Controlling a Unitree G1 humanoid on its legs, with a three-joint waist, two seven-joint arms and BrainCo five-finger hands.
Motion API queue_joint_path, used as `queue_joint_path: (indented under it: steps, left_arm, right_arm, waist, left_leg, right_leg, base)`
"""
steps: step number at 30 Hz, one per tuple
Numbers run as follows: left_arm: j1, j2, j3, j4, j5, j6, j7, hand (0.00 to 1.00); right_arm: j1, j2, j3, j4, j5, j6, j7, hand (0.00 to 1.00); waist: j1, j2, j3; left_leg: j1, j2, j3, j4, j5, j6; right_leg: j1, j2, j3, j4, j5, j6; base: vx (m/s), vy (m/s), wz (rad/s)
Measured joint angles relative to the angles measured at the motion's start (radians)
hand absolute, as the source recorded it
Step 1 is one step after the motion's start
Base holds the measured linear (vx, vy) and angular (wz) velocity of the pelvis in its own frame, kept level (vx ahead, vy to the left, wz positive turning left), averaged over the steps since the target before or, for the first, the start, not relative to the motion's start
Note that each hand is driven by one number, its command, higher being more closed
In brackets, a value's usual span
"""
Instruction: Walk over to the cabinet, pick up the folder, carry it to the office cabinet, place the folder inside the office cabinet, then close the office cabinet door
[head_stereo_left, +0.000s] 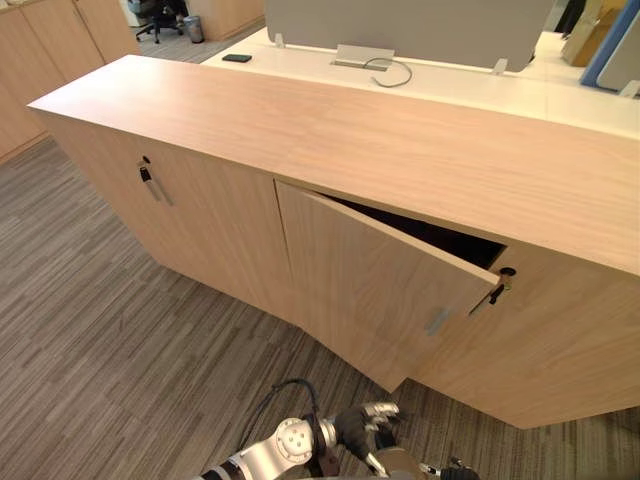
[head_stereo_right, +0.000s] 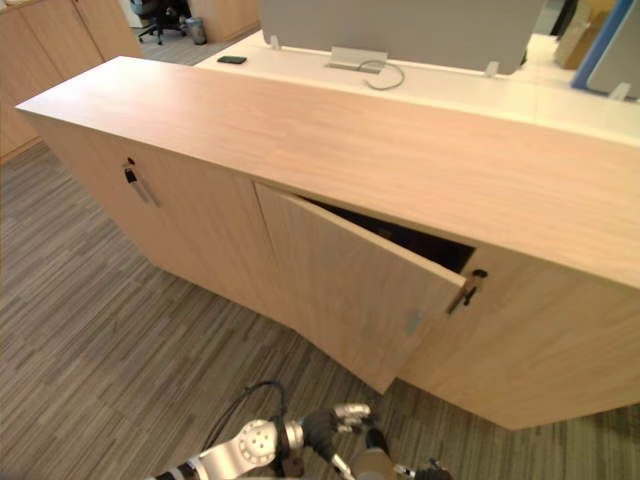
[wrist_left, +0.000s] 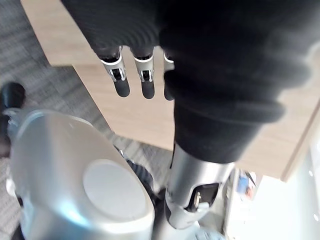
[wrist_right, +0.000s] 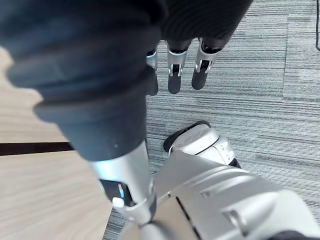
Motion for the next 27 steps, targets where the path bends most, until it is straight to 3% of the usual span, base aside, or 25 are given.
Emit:
queue_joint_path:
  steps: [4,5,7,8,10,11,12,13,14,15,17,19,20,23,27]
  left_arm:
    - [0.033,-0.067,0.25,0.216,0.186,0.002,0.115,0.0]
    - [0.032,-0.086,0.343,0.323,0.236,0.007,0.152,0.0]
    - [0.035,-0.102,0.448,0.428,0.261,0.027,0.203,0.0]
    - [0.038,-0.122,0.553,0.483,0.271,0.047,0.245,0.0]
    - [0.043,-0.153,0.733,0.515,0.268,0.064,0.331,0.0]
    - [0.047,-0.167,0.815,0.514,0.248,0.067,0.373,0.0]
    - [0.056,-0.179,0.854,0.512,0.239,0.067,0.387,0.0]
    - [0.078,-0.21,0.925,0.496,0.21,0.067,0.407,0.0]
    - [0.09,-0.222,0.946,0.488,0.202,0.066,0.411,0.0]
    - [0.114,-0.244,0.977,0.483,0.191,0.066,0.411,0.0]
    - [0.15,-0.267,1.026,0.476,0.184,0.065,0.409,0.0]
    - [0.147,-0.266,1.1,0.471,0.182,0.06,0.408,0.0]
    - [0.141,-0.255,1.134,0.471,0.183,0.06,0.408,0.0]
    - [0.143,-0.255,1.156,0.478,0.19,0.058,0.406,0.0]
    - [0.146,-0.254,1.125,0.514,0.195,0.055,0.39,0.0]
  right_arm:
    - [0.011,0.007,-0.053,-0.011,0.007,0.003,-0.002,0.0]
    - [0.03,0.022,-0.077,-0.038,0.023,0.002,-0.008,0.0]
    - [0.038,0.034,-0.104,-0.04,0.047,0.002,-0.013,0.0]
    - [0.041,0.029,-0.126,-0.043,0.067,0.0,-0.02,0.0]
    - [0.04,0.024,-0.122,-0.047,0.094,0.0,-0.036,0.0]
    - [0.041,0.029,-0.112,-0.069,0.099,0.001,-0.044,0.0]
    - [0.04,0.029,-0.107,-0.085,0.099,0.0,-0.049,0.0]
    - [0.041,0.032,-0.076,-0.11,0.098,0.0,-0.052,0.0]
    - [0.042,0.036,-0.063,-0.116,0.096,-0.001,-0.052,0.0]
    - [0.042,0.046,-0.033,-0.121,0.096,-0.002,-0.052,0.0]
    - [0.04,0.059,-0.024,-0.14,0.09,-0.008,-0.049,0.0]
    - [0.032,0.066,0.001,-0.154,0.074,-0.017,-0.048,0.0]
    - [0.037,0.079,0.027,-0.155,0.073,-0.021,-0.046,0.0]
    - [0.04,0.089,0.075,-0.153,0.058,-0.022,-0.037,0.0]
    - [0.042,0.114,0.062,-0.143,0.048,-0.026,-0.022,0.0]
  waist:
    - [0.014,0.014,-0.007]
    - [0.028,0.008,-0.004]
    - [0.031,-0.016,-0.001]
    - [0.034,-0.01,0.005]
    - [0.058,-0.007,0.013]
    - [0.084,-0.013,0.025]
    - [0.093,-0.012,0.033]
    - [0.104,-0.014,0.043]
    - [0.112,-0.015,0.046]
    - [0.124,-0.015,0.047]
    - [0.139,-0.012,0.052]
    - [0.16,-0.007,0.069]
    - [0.162,-0.04,0.065]
    - [0.168,-0.073,0.044]
    - [0.174,-0.072,0.012]
  left_leg:
    - [-0.067,0.063,-0.037,0.117,-0.063,0.017]
    - [-0.083,0.076,-0.042,0.18,-0.07,0.105]
    - [-0.132,0.08,-0.086,0.318,-0.031,0.173]
    - [-0.16,0.089,-0.152,0.41,-0.004,0.207]
    - [-0.196,0.11,-0.237,0.559,0.076,0.203]
    - [-0.219,0.103,-0.285,0.683,0.052,0.174]
    - [-0.224,0.088,-0.303,0.742,-0.029,0.153]
    - [-0.235,0.022,-0.349,0.83,-0.192,0.18]
    - [-0.235,-0.006,-0.359,0.841,-0.235,0.176]
    - [-0.239,-0.061,-0.375,0.829,-0.298,0.174]
    - [-0.247,-0.129,-0.395,0.689,-0.334,0.178]
    - [-0.217,-0.152,-0.412,0.525,-0.302,0.172]
    - [-0.192,-0.178,-0.395,0.46,-0.288,0.187]
    - [-0.167,-0.227,-0.376,0.369,-0.252,0.206]
    - [-0.083,-0.252,-0.364,0.235,-0.208,0.217]
  right_leg:
    - [-0.042,0.036,-0.026,0.075,-0.076,-0.029]
    - [-0.048,0.049,-0.017,0.095,-0.097,-0.044]
    - [-0.034,0.042,0.009,0.094,-0.09,-0.055]
    - [-0.005,0.051,0.026,0.086,-0.092,-0.063]
    - [0.021,0.09,0.087,0.073,-0.087,-0.088]
    - [0.052,0.111,0.136,0.054,-0.082,-0.106]
    - [0.071,0.117,0.168,0.048,-0.083,-0.116]
    - [0.118,0.14,0.218,0.038,-0.092,-0.135]
    - [0.137,0.148,0.235,0.034,-0.096,-0.141]
    - [0.169,0.164,0.265,0.025,-0.098,-0.143]
    - [0.202,0.187,0.313,0.006,-0.103,-0.144]
    - [0.207,0.204,0.345,0.008,-0.12,-0.126]
    - [0.209,0.172,0.293,-0.009,-0.112,-0.123]
    - [0.212,0.109,0.248,-0.05,-0.103,-0.111]
    - [0.256,0.079,0.224,-0.114,-0.089,-0.098]
  base:
    - [0.07,-0.101,0.06]
    - [0.12,-0.133,-0.22]
    - [0.12,-0.16,-0.34]
    - [0.19,-0.214,-0.77]
    - [0.21,-0.194,-1.05]
    - [0.17,-0.091,-1.06]
    - [0.22,-0.018,-1.4]
    - [0.16,0.078,-1.12]
    - [0.19,0.133,-1.31]
    - [0.14,0.189,-0.99]
    - [0.09,0.252,-0.95]
    - [0.06,0.231,-0.71]
    - [0.08,0.181,-0.45]
    - [0.13,0.114,-0.02]
    - [0.17,0.034,-0.01]
